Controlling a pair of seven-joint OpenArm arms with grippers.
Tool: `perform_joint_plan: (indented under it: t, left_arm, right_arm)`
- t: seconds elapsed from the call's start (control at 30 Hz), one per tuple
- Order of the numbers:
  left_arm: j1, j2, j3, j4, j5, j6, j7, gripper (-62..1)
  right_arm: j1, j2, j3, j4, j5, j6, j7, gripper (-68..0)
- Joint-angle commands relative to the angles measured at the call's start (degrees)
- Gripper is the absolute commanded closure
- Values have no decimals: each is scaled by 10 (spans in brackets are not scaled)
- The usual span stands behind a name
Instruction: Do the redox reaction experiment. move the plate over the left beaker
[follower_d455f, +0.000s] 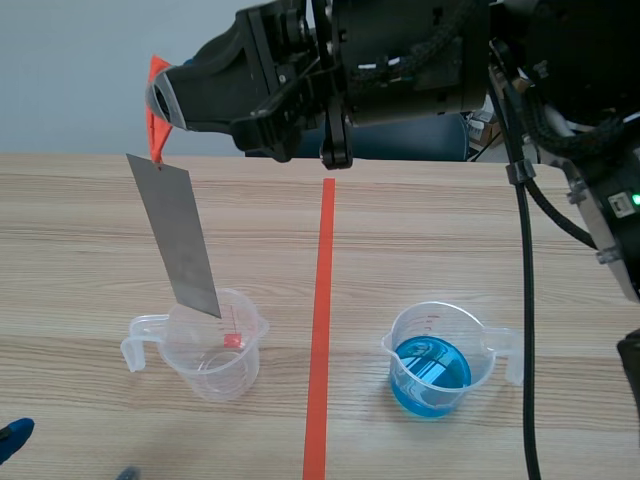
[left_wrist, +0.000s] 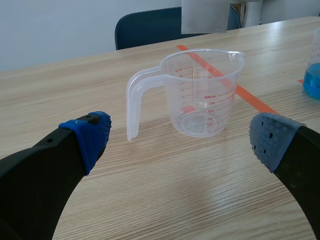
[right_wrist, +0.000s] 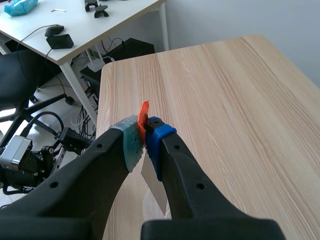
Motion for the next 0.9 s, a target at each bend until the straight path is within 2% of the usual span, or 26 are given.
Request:
perform_joint_plan:
  t: [0.0,0.87]
  left_arm:
    - [-3,1,2,8,-2,3,-10,-583]
    - [-3,1,2,8,-2,3,-10,-583]
  right_arm:
    - [7,0,0,4,5,2,9,2]
    - [7,0,-11,4,5,2,15,2]
